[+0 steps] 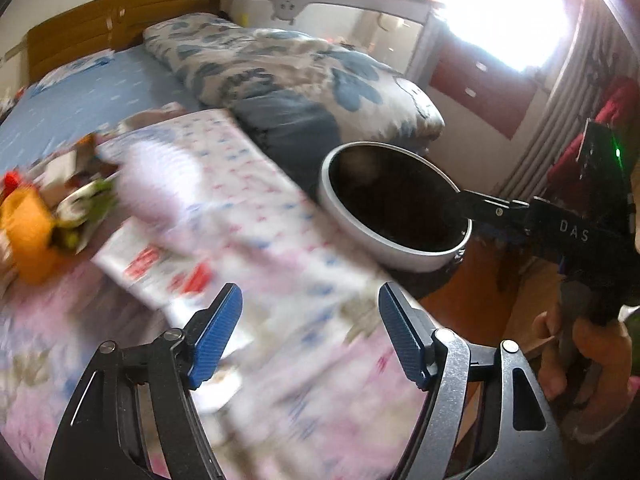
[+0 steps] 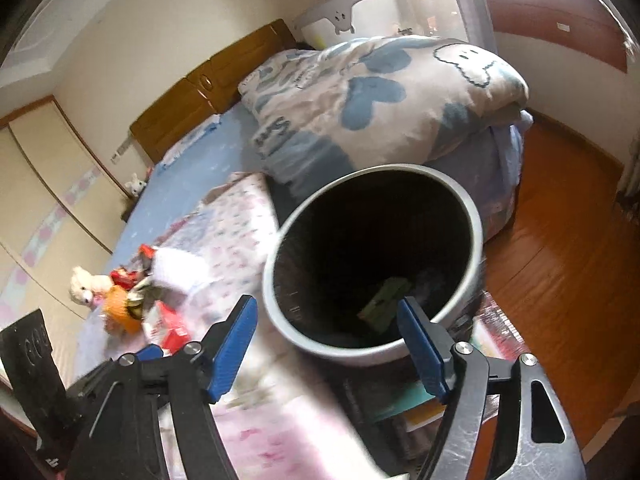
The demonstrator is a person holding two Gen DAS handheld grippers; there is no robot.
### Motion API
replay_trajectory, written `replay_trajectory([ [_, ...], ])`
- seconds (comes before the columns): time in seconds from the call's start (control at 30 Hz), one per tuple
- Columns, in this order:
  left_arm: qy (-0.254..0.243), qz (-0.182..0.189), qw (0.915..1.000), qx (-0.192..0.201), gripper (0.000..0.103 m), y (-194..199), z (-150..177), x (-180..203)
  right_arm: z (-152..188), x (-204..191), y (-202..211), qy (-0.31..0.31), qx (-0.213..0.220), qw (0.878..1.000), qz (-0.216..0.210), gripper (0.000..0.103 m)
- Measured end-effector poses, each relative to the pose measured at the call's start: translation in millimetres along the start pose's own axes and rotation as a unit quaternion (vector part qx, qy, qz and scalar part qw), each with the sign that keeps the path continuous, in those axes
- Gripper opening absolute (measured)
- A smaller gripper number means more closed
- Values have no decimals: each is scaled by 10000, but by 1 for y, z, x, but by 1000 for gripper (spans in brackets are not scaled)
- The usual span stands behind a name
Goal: Collect trash
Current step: 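Open both tools to drop the carton and bag into the bin, then grasp the red-and-white printed box with the left tool while the right tool grasps the snack wrapper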
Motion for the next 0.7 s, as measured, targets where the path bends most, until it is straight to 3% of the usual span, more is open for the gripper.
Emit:
replay_trajectory([
  [0.37,632,-812,9943,285,72,52,31,-96,45,-102,-7,619,-91,9961,-619,75],
  [0.7,1229,-1468,9807,398,72,70,52,-153,84,-146,-34,1067,-549,9879,-978,76],
])
Point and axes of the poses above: each gripper's, at about its wrist camera, not at the fingertips, and y roughly against the way its jaws point, x to its right, z to its underside, the point moved 6 cm from there along -y, roughly the way its jaws point, and after that the axes turned 3 degrees about y, right-handed, at the moved point
